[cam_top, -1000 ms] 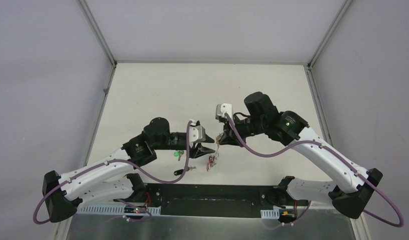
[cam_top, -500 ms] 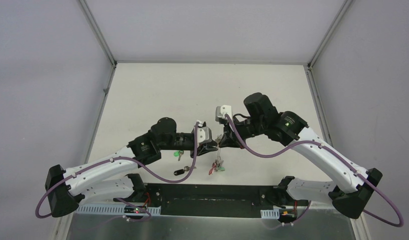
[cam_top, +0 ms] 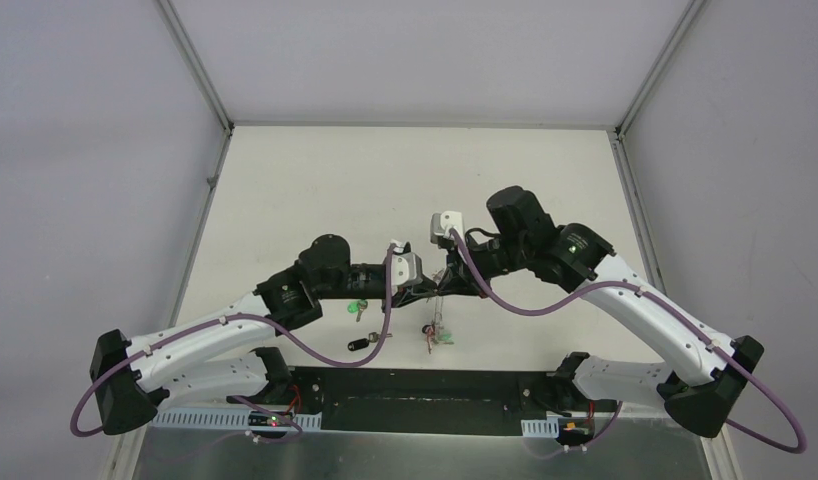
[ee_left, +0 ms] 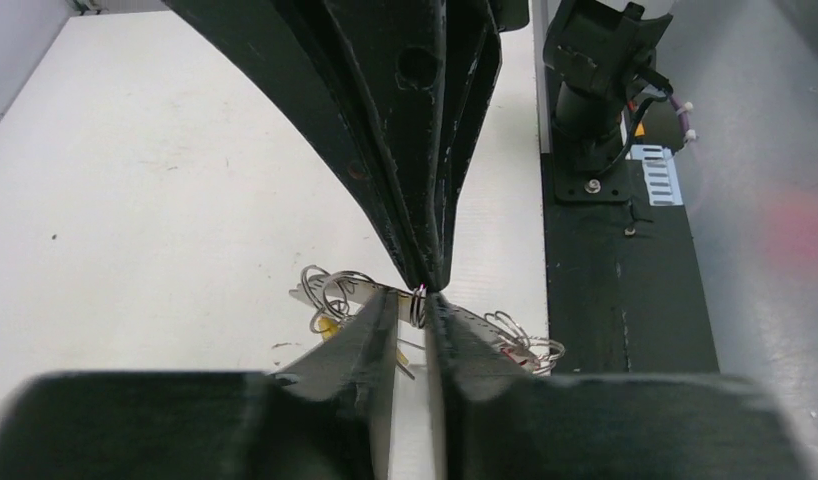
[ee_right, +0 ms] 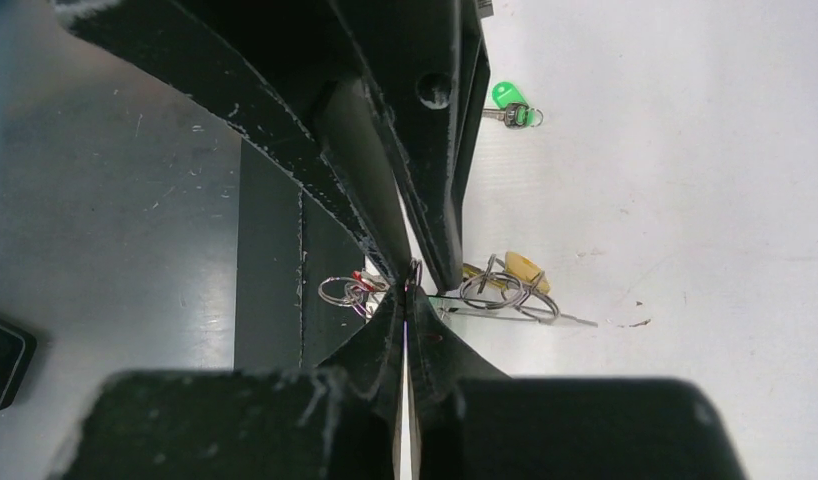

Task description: Put the keys on the keyring

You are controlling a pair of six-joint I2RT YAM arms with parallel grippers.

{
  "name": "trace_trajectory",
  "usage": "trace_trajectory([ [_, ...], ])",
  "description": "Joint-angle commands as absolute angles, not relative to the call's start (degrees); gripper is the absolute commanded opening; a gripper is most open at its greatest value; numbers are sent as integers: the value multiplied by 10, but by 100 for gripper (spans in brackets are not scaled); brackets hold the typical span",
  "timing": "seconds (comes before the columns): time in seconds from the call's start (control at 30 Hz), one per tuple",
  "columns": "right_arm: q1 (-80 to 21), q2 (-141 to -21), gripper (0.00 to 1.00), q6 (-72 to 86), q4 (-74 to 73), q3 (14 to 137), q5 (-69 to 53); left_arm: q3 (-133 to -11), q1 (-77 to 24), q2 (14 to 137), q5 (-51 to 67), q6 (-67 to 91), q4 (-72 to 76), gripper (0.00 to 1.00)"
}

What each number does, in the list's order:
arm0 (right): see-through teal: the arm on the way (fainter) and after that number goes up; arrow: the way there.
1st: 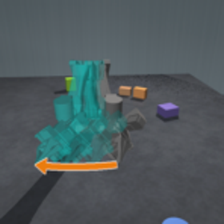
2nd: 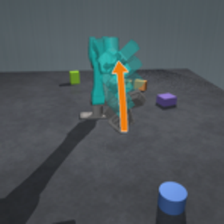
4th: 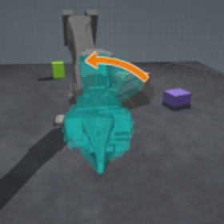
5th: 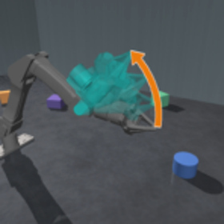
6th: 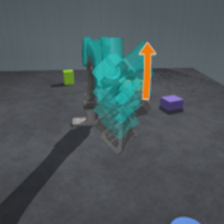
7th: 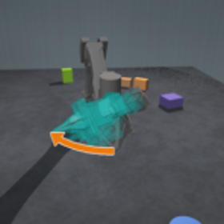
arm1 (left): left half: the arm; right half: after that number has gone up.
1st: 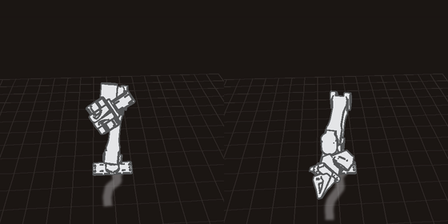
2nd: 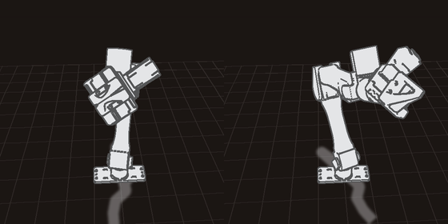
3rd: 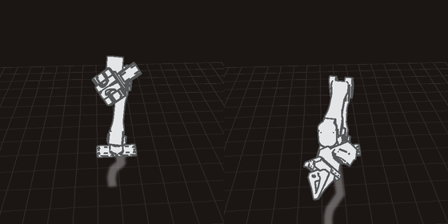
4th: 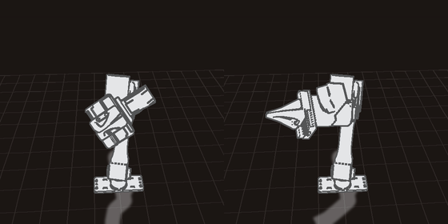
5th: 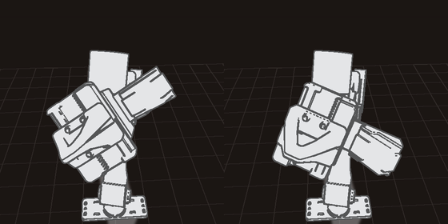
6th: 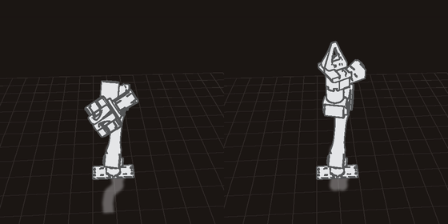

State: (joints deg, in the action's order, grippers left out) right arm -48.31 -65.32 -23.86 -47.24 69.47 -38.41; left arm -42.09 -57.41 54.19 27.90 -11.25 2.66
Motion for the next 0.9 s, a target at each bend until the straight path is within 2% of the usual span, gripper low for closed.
trace_trajectory([
  [0.0, -487, -644, 0, -236, -436, 699, -405, -426, -579, 523, 272, -120, 73, 9],
  [0.03, -487, -644, 0, -236, -436, 699, -404, -426, -579, 523, 273, -122, 72, 0],
  [0.23, -487, -637, 0, -232, -420, 693, -405, -417, -579, 518, 269, -115, 68, 0],
  [0.27, -487, -634, 3, -230, -416, 691, -404, -416, -579, 516, 265, -112, 68, 0],
  [0.4, -487, -612, 31, -214, -382, 669, -384, -409, -579, 504, 235, -92, 73, 0],
  [0.53, -487, -552, 50, -182, -305, 621, -343, -379, -579, 476, 195, -67, 117, 0],
  [0.7, -487, -500, 52, -159, -234, 564, -327, -303, -579, 427, 177, -52, 254, 0],
  [0.87, -487, -476, 48, -141, -175, 524, -343, -229, -579, 404, 207, -60, 435, 0],
])
